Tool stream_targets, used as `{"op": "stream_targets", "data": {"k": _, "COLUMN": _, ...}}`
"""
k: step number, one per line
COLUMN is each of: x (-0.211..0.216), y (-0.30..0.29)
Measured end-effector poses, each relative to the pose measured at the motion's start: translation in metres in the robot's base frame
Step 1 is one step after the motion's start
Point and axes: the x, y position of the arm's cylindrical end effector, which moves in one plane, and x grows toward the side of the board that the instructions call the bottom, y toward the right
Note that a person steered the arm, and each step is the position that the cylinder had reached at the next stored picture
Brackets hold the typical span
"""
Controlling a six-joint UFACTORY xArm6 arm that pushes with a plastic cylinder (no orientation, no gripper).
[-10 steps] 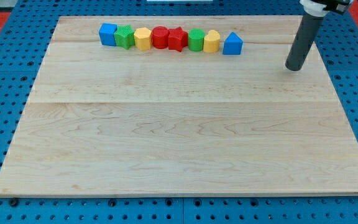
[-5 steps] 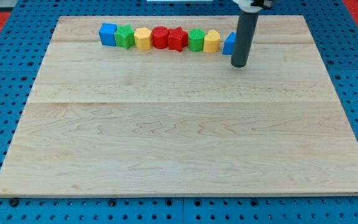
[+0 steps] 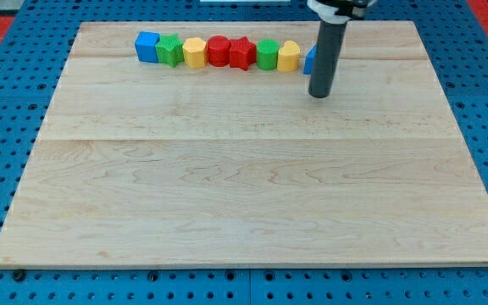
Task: Place the red circle diagonally to the bottom left of the yellow heart
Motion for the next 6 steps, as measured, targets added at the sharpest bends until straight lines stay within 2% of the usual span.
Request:
{"op": "stream_targets", "data": {"k": 1, "x": -0.009, "y": -0.062}}
{"op": "stream_targets", "data": {"k": 2, "x": -0.011, "y": -0.098}}
{"op": "stream_targets", "data": {"k": 3, "x": 0.006, "y": -0.069}}
{"op": "stream_targets", "data": {"k": 4, "x": 0.006, "y": 0.055}}
{"op": "stream_targets", "data": {"k": 5, "x": -0.042, "y": 0.094}}
{"op": "stream_targets", "data": {"k": 6, "x": -0.132, "y": 0.058}}
